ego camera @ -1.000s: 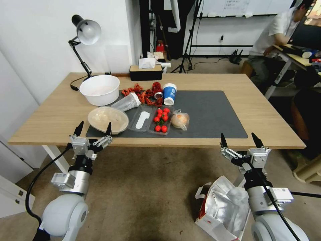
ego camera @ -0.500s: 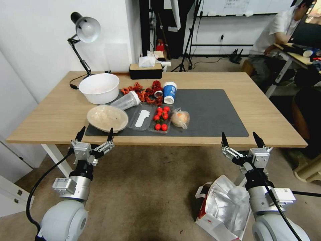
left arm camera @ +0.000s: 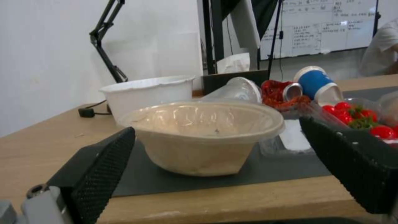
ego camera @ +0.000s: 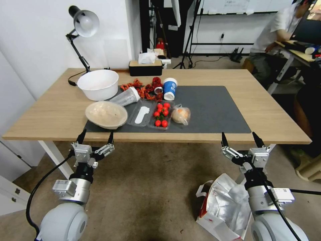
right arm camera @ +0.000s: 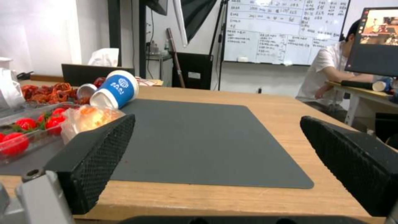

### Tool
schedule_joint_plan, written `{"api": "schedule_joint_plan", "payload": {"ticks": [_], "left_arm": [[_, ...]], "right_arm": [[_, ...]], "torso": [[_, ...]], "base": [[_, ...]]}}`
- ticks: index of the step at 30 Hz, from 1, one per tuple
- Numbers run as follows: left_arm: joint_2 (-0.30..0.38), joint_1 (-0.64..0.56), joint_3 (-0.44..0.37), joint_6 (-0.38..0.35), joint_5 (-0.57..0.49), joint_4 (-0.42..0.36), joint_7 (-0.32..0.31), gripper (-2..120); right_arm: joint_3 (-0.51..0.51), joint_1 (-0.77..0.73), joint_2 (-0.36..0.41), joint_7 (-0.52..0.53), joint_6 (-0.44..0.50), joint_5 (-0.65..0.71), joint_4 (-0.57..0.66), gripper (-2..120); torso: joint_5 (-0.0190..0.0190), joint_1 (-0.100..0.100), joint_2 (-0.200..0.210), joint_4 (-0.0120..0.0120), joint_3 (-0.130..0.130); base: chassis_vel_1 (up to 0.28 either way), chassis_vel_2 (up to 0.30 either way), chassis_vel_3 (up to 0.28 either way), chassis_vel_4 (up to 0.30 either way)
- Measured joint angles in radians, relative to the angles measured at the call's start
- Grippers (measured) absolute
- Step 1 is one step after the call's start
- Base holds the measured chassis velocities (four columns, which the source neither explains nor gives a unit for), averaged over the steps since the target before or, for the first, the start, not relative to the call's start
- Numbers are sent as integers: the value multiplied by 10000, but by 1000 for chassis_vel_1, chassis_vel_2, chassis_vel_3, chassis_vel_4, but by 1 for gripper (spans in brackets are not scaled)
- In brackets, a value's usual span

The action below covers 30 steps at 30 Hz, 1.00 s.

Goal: Pick up the food delivery bag from the floor and place it on the table.

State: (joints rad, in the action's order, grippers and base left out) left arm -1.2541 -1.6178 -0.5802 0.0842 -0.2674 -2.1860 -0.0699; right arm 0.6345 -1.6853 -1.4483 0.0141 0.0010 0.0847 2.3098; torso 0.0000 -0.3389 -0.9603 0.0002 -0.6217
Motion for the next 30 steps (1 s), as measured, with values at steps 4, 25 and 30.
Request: {"api": "schedule_joint_plan", "payload": {"ticks": [4, 25, 30], "left_arm": [[30, -5, 0, -75, -3, -9, -5, 99], [51, -69, 78, -110, 0, 59, -2, 99], [47, -74, 81, -112, 5, 60, 6, 99]], "right_arm": [[16, 21, 21, 1, 1, 5, -19, 100], [12, 96, -41, -19, 89, 49, -174, 100], [9, 87, -54, -29, 89, 55, -160, 100]], "torso": [[1, 104, 232, -1, 127], [1, 542, 1264, 0, 722], [1, 631, 1473, 0, 843]], "base": [[0, 0, 0, 0], [0, 0, 0, 0], [0, 0, 0, 0]]}}
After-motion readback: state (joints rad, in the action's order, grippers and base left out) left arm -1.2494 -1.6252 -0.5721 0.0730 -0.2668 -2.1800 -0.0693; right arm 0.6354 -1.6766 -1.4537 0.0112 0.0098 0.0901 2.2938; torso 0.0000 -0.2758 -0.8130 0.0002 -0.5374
